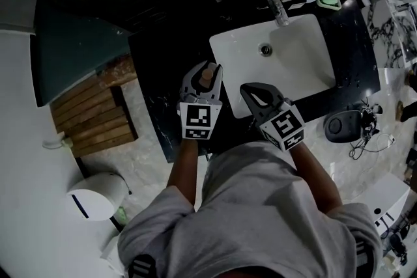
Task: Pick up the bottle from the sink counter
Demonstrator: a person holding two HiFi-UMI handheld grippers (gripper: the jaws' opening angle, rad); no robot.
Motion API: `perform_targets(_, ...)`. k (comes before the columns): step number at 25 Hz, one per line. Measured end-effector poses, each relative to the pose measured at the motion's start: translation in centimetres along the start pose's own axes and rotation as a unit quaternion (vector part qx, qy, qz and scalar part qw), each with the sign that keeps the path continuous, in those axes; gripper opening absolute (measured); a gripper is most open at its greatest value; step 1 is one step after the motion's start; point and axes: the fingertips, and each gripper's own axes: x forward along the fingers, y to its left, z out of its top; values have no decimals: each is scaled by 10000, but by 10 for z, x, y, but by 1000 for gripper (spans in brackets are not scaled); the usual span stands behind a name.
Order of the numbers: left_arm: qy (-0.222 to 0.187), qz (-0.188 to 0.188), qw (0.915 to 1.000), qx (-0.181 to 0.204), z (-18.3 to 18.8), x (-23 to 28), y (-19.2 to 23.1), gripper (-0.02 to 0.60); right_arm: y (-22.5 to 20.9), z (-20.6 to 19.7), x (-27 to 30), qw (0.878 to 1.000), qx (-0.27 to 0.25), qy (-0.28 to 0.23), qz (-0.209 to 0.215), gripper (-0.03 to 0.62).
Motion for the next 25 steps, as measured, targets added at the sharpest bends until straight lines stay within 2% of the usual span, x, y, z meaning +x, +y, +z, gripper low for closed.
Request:
perform_targets(7, 71, -2, 9999, -151, 12, 20, -42, 118, -38, -1, -25, 9999, 6, -126, 82, 8)
perform_targets(12, 93, 208, 9991, -348, 25, 37, -74, 118, -69, 0, -50, 9994, -79, -191, 276, 8)
perform_targets(19, 163, 312, 9990, -269, 47, 67, -119, 118, -126, -10, -85, 9993, -55, -251, 261, 8)
perform_targets(25, -1, 248, 9992, -316, 69, 86, -163, 118, -160, -17, -110, 9989, 71, -382, 249, 8)
